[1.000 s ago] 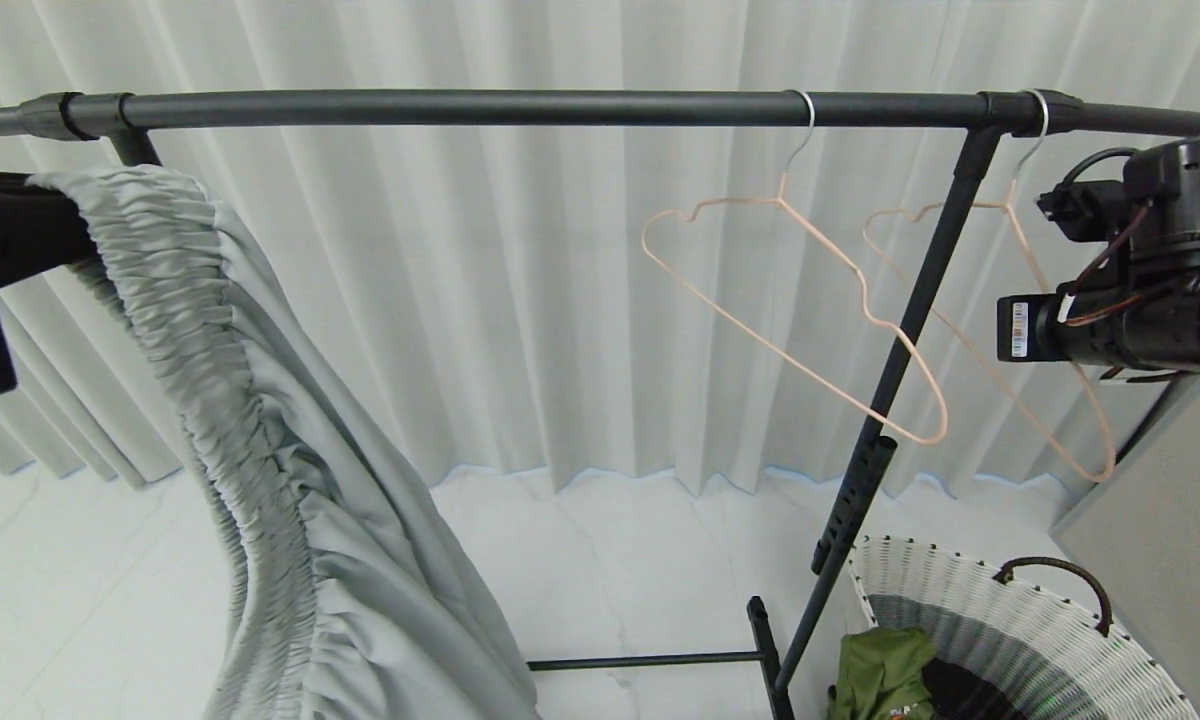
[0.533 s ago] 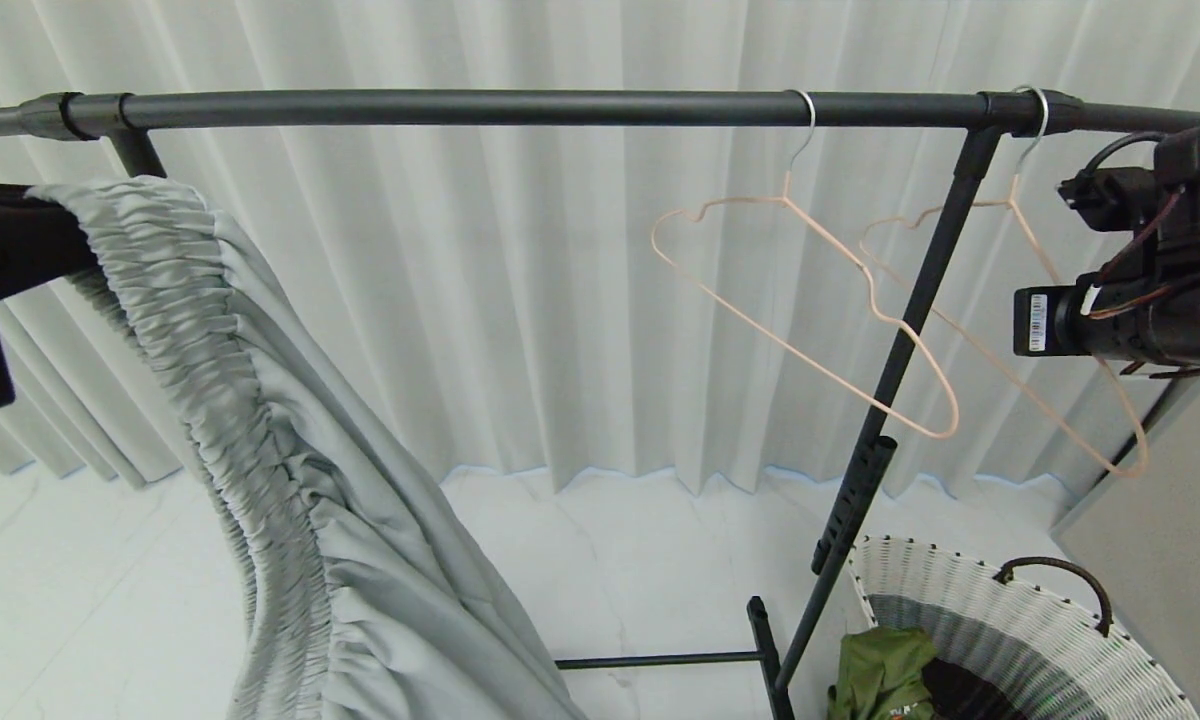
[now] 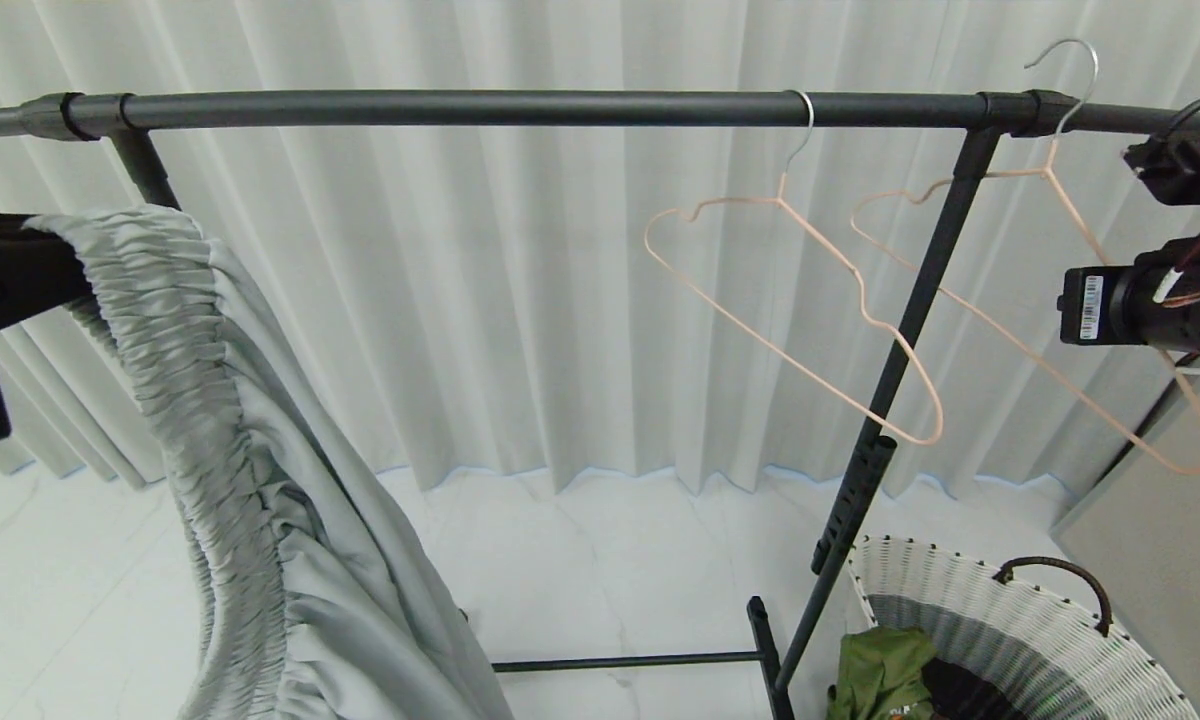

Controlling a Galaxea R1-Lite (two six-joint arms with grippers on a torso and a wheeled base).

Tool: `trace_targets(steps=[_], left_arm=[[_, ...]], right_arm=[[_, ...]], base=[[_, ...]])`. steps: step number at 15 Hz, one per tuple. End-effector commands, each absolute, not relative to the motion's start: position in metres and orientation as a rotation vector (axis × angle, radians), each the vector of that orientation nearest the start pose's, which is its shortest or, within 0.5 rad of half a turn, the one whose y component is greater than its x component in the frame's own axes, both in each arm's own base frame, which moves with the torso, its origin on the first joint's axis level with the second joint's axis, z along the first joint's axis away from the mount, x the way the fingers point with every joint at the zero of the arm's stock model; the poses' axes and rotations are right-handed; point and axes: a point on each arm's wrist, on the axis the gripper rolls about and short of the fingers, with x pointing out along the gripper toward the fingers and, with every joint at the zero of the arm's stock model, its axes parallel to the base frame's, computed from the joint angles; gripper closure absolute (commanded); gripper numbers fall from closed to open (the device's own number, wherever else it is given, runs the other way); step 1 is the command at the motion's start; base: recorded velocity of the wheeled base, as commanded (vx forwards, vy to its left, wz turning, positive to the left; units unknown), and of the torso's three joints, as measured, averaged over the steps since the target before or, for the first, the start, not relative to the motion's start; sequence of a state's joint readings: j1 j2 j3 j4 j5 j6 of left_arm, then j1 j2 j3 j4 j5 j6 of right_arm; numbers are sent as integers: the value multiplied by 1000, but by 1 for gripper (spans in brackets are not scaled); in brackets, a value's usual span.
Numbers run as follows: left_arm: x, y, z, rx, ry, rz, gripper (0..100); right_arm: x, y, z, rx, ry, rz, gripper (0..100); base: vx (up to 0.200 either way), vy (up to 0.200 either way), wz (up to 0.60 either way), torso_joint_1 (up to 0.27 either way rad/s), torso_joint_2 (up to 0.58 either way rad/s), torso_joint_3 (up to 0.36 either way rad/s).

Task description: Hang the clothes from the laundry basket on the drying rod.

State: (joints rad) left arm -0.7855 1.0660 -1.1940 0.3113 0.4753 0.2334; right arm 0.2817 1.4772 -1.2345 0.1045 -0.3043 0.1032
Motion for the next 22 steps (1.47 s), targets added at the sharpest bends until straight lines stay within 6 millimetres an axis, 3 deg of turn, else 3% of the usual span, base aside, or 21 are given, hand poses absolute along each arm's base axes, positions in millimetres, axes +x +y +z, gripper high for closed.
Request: trace_targets(steps=[1,5,10,15,22], left_arm=[[90,-75,340,342,115,-326,100],[91,-76,336,375,125,-321,100],[92,-76,336,379,127,-320,100],[93,-77,334,382,133,-321,100],[98,-82,327,378,127,-319,100]], right_arm=[[228,60,301,2,302,-36,100],[195,50,295,-39,299,-31,100],[158,39,284,-80,293,-24,100],[143,34,280,-81,282,-25,100],[127,40,288,-93,225,57,100]], base=[[0,0,0,0,0,0],[0,0,0,0,0,0],[-200,0,0,2,4,2],[-200,0,0,-1,0,2],[0,0,0,0,0,0]])
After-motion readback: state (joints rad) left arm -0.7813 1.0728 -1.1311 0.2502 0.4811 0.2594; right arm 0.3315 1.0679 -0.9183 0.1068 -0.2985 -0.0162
